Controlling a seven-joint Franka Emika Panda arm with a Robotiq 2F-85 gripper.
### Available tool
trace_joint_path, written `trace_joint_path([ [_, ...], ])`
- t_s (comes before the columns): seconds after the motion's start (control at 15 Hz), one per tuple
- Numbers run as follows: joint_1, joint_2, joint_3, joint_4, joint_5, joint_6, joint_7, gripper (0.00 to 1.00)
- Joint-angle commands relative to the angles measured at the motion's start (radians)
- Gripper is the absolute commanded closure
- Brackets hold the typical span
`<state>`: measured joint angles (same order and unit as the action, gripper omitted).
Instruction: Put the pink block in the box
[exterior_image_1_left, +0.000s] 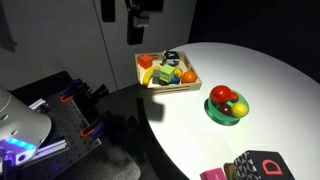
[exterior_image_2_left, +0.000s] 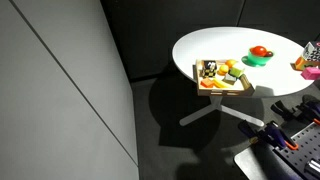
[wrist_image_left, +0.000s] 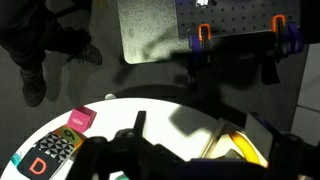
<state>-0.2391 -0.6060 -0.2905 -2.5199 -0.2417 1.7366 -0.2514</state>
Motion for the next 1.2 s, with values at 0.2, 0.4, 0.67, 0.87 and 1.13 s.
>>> trace_joint_path([
  [0.2,0.000,0.000,0.000,0.003,0.000,-0.003,0.000,0.00],
  [0.4,0.004,0.024,0.004,0.017,0.006,-0.003,0.012,0.00],
  [0.67,0.008,0.079,0.011,0.041,0.014,0.020,0.045,0.00],
  [0.87,0.009,0.126,0.012,0.059,0.020,0.049,0.059,0.00],
  [1.13,0.006,0.197,0.014,0.083,0.018,0.079,0.071,0.00],
])
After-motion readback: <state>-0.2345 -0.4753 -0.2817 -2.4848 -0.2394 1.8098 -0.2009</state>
